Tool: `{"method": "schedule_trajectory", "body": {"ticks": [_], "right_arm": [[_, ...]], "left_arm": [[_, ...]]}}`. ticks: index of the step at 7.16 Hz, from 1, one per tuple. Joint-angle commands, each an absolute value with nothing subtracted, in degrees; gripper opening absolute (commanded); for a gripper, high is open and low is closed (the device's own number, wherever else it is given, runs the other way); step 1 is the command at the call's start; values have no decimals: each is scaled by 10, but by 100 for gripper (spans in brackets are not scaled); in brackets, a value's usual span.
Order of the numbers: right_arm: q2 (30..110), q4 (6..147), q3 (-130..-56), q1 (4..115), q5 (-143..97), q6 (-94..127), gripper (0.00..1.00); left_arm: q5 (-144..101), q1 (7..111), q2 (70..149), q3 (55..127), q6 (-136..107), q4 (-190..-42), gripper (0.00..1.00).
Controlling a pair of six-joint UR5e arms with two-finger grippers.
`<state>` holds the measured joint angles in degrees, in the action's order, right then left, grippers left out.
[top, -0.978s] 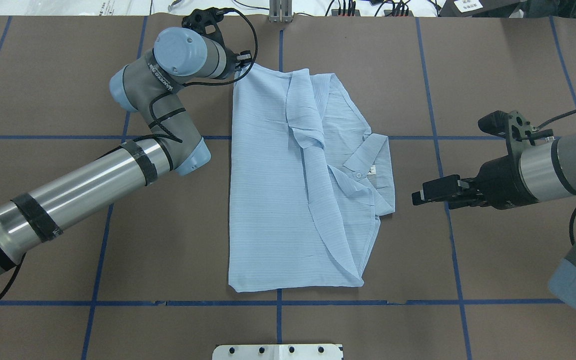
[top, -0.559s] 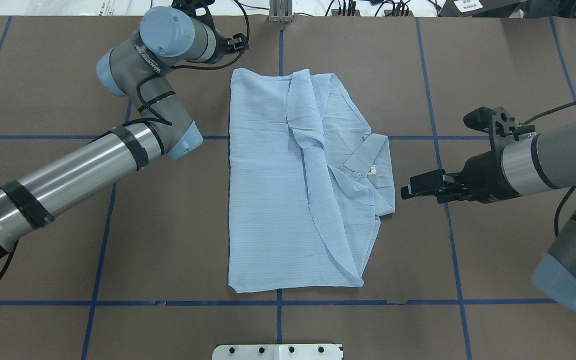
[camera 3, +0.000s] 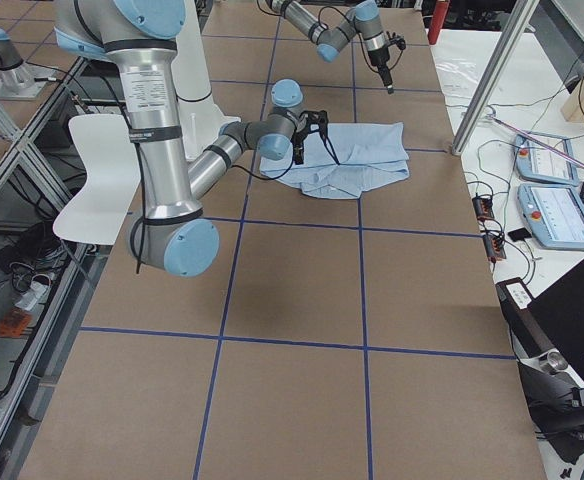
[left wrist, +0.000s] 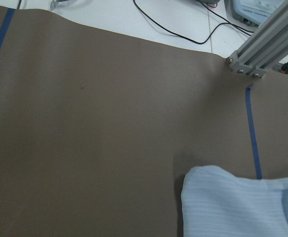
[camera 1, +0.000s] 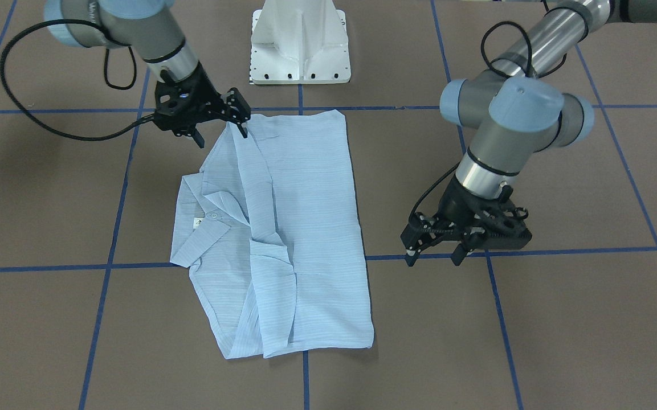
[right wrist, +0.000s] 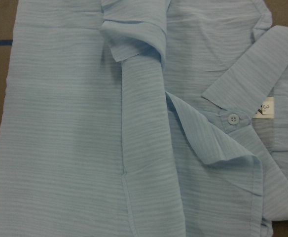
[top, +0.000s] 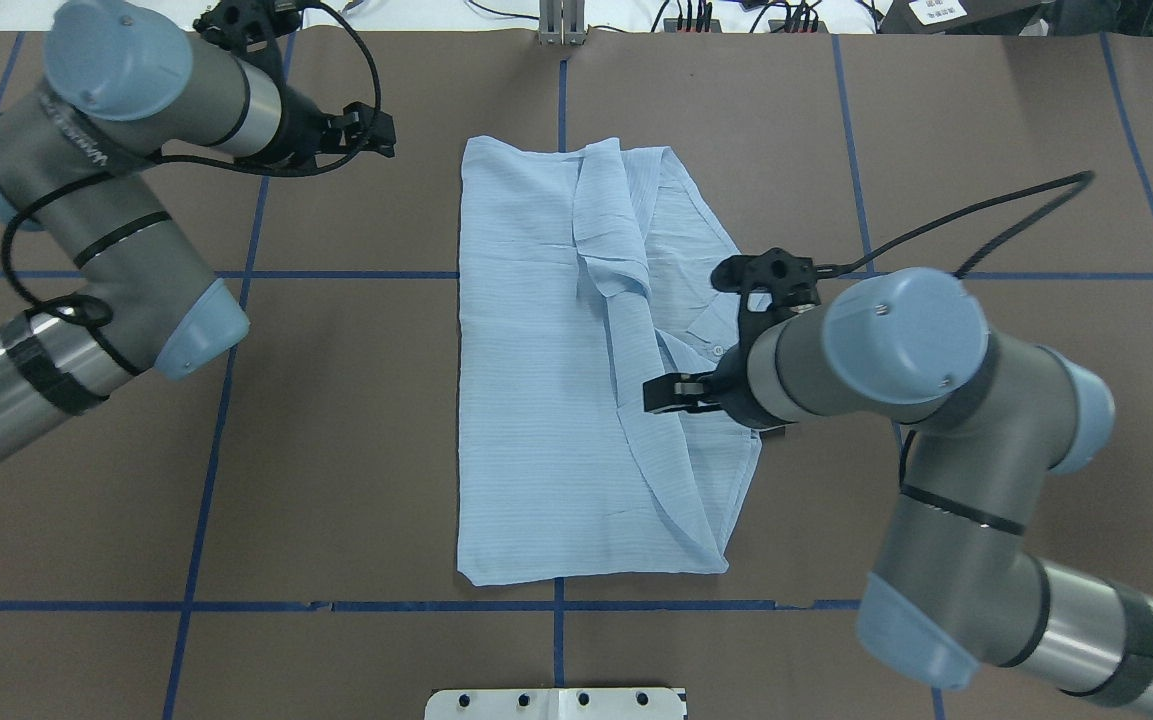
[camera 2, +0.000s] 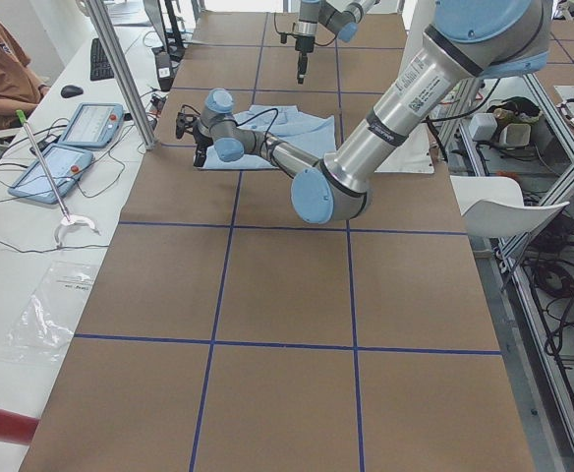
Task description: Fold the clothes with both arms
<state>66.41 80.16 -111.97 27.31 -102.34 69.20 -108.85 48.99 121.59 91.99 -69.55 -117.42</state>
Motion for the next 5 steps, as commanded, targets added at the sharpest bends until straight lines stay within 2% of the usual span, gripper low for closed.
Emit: {"method": "schedule_trajectory", "body": {"ticks": [1,2,5], "right_arm": [[591,833,-1031,227,-951,658,100],[580,834,-1000,219,-936,644,100],[591,852,-990,208,-933,628,100]], "left_arm": [[-1103,476,1170,1039,-702,-1105,100],[-1103,462,1169,1040,-704,-1105,100],[-1104,450,1168,1037,-709,-1106,100]]}}
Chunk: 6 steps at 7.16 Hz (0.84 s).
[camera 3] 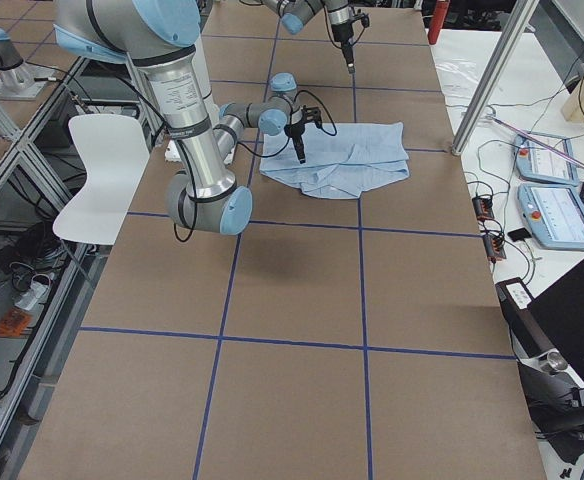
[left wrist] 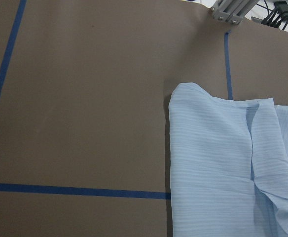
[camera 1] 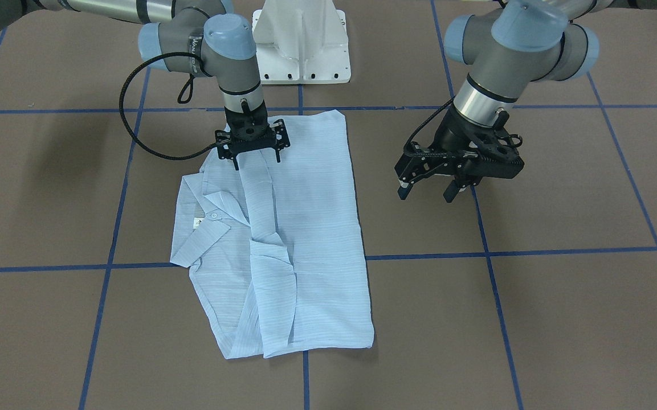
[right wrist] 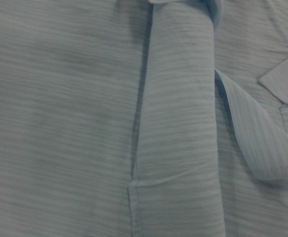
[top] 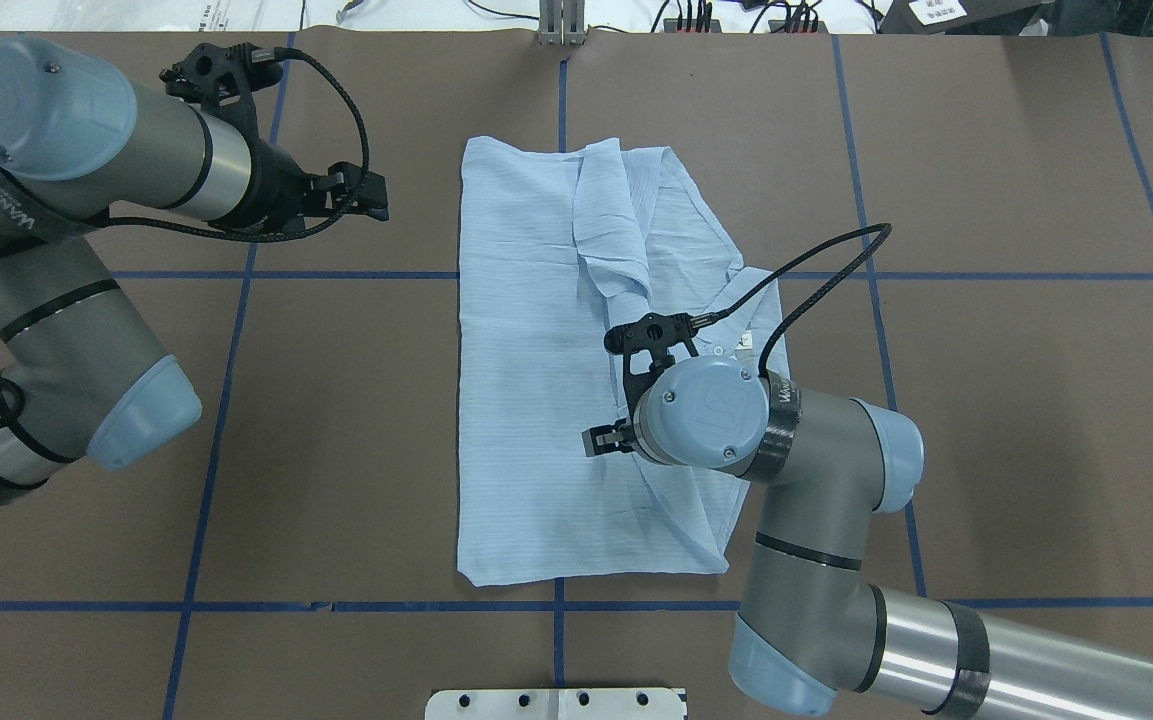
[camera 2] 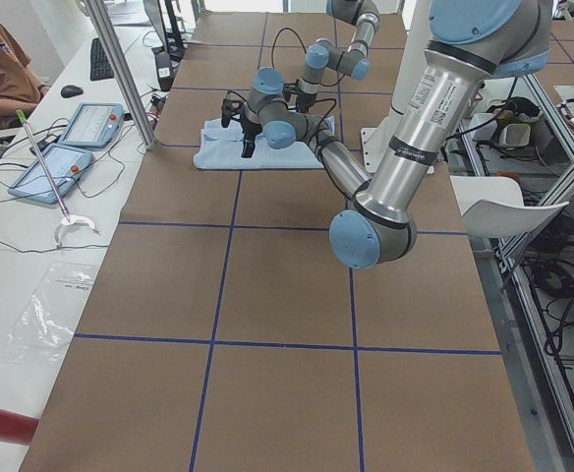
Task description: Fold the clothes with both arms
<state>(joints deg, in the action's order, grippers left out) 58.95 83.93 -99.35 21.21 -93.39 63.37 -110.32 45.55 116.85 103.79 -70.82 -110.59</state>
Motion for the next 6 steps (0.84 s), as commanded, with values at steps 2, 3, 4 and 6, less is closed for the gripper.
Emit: {"method": "schedule_trajectory", "body": {"ticks": [2,3,4,6], "right_arm": [[599,860,-990,206,-932,623,100],[601,860,-987,200,-925,622,100],[602,861,-985,195,-923,621,100],[603,861,-985,196,-923,620,100]], "left_arm": [[-1103,442,1168,1032,-711,-1108,100],[-1103,436,1167,1031,-717,-1111,100],[-1102,436,1167,1030,-717,-1112,100],[-1102,434,1167,1030,-718,-1112,100]]}}
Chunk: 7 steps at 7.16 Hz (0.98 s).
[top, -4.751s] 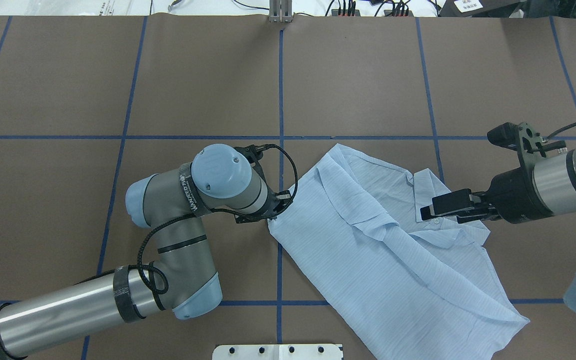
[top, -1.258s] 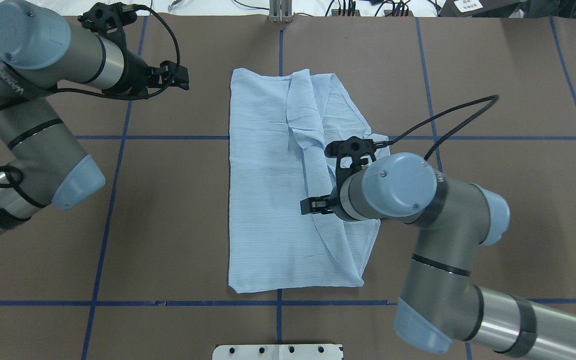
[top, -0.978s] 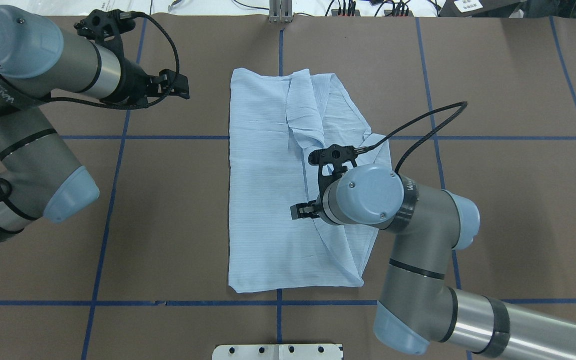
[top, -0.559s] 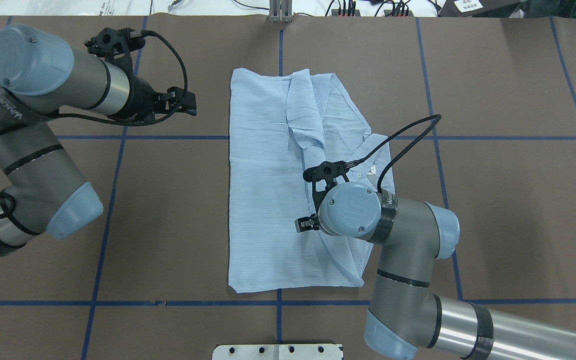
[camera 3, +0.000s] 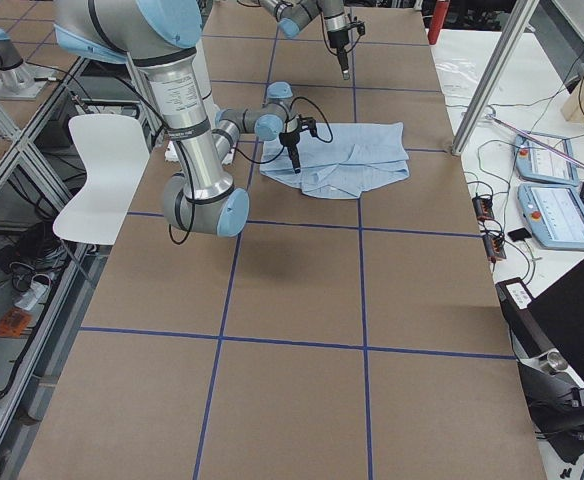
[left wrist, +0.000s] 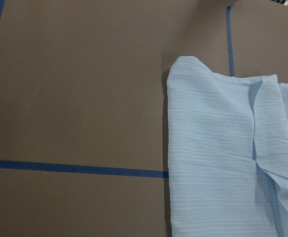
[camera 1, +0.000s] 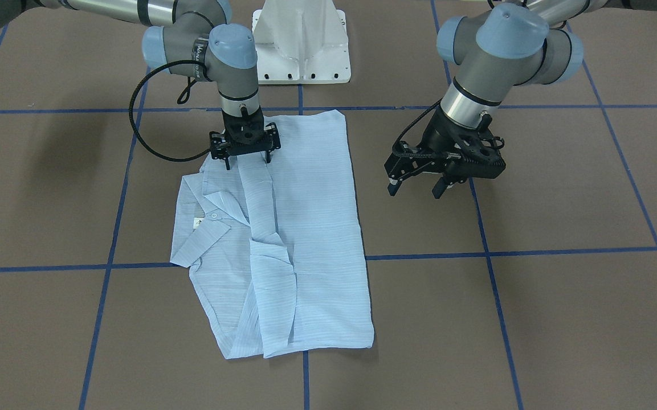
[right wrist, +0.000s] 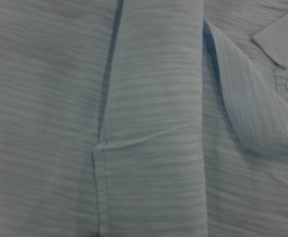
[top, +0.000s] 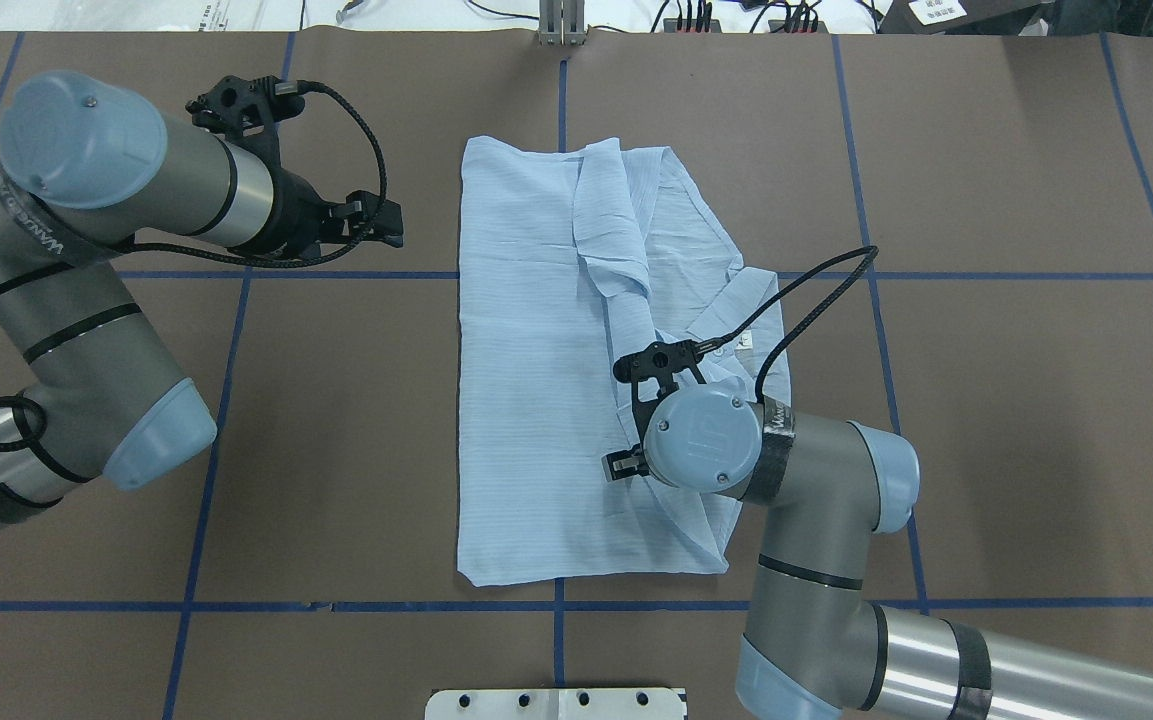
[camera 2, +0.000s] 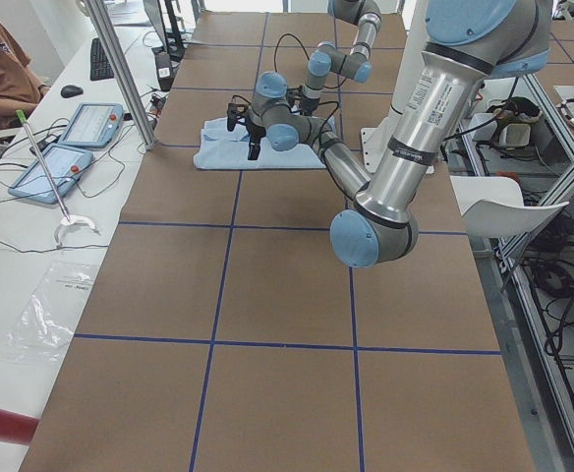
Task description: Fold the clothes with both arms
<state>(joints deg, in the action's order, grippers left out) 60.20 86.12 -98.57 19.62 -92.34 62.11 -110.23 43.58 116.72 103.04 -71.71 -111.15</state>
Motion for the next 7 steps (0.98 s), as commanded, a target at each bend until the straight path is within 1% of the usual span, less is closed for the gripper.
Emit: {"method": "schedule_trajectory", "body": {"ticks": [1,5,7], "right_arm": [[603,861,-987,205,-925,619,100],[633,865,-1002,233,-930,582,100],[689,864,-1036,260,-933,532,100]], "left_arm": [[-1102,433,1169,1030,-725,-1112,100],[-1101,419,1174,1030,-730,-1113,100],[-1101,409,1179,1034,-752,-1112,100]]}}
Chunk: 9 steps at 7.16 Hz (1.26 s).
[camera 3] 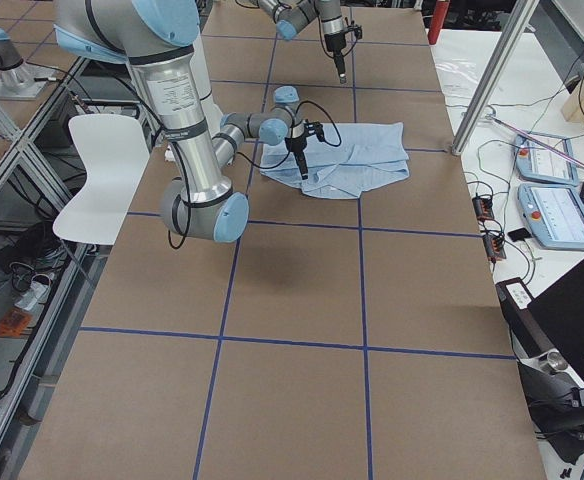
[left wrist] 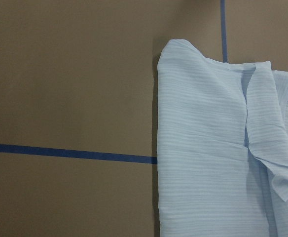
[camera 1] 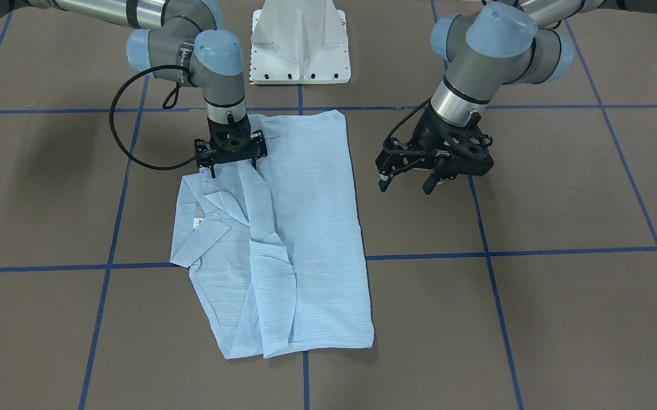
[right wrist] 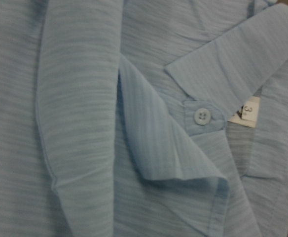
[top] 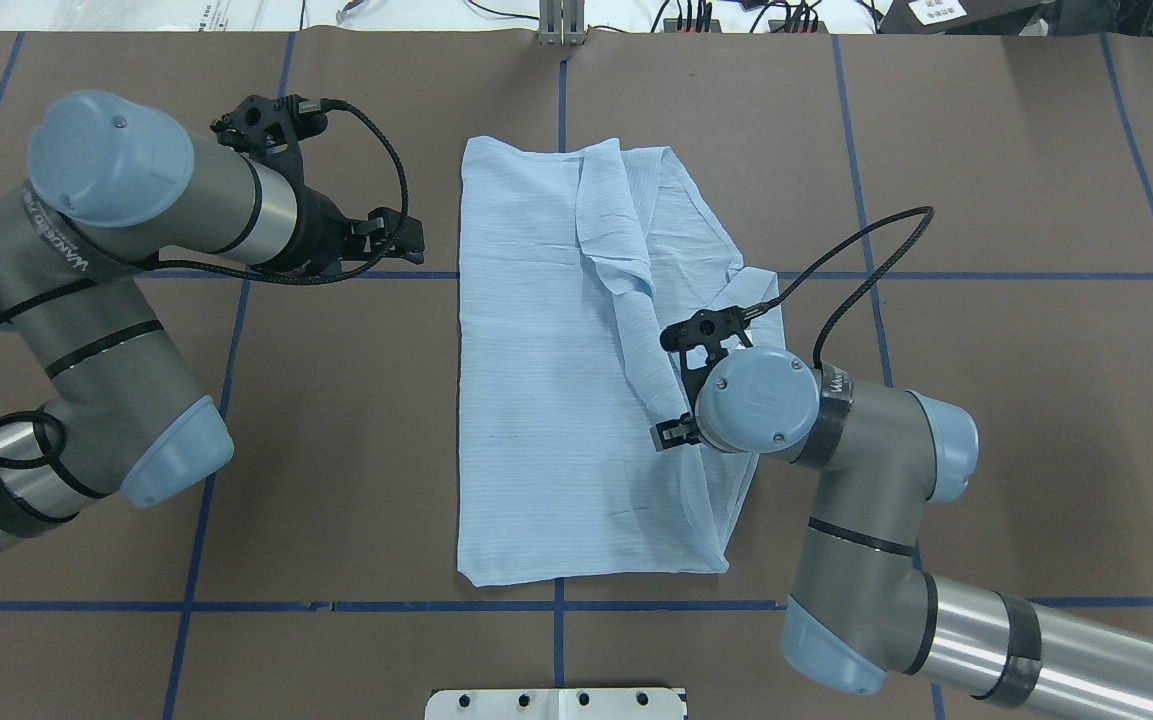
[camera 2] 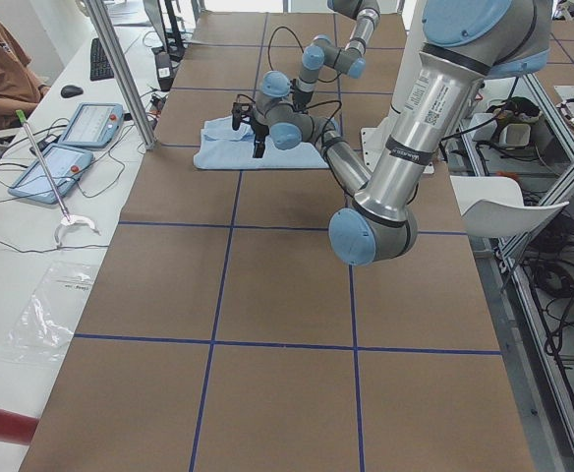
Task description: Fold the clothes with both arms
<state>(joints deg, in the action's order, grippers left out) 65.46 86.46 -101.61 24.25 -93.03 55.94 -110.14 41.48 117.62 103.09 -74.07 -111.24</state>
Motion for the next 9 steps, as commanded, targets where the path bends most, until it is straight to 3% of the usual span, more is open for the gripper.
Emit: {"method": "schedule_trajectory", "body": {"ticks": [1,3,5,9], "right_arm": [[730,861,-1058,285,-939,497,100],[748,857,-1082,330,-977,462,100],[676,864,-1069,344,-988,465,100],[542,847,-922,342,-970,463,100]], "left_arm": [[-1101,403,1181,1038,-759,-1111,100],[-1101,403,1183,1038,-759,-1110,100],[-1101,403,1182,1035,-756,-1110,100],[-1102,404,1180,1034,-753,-1110,100]]}}
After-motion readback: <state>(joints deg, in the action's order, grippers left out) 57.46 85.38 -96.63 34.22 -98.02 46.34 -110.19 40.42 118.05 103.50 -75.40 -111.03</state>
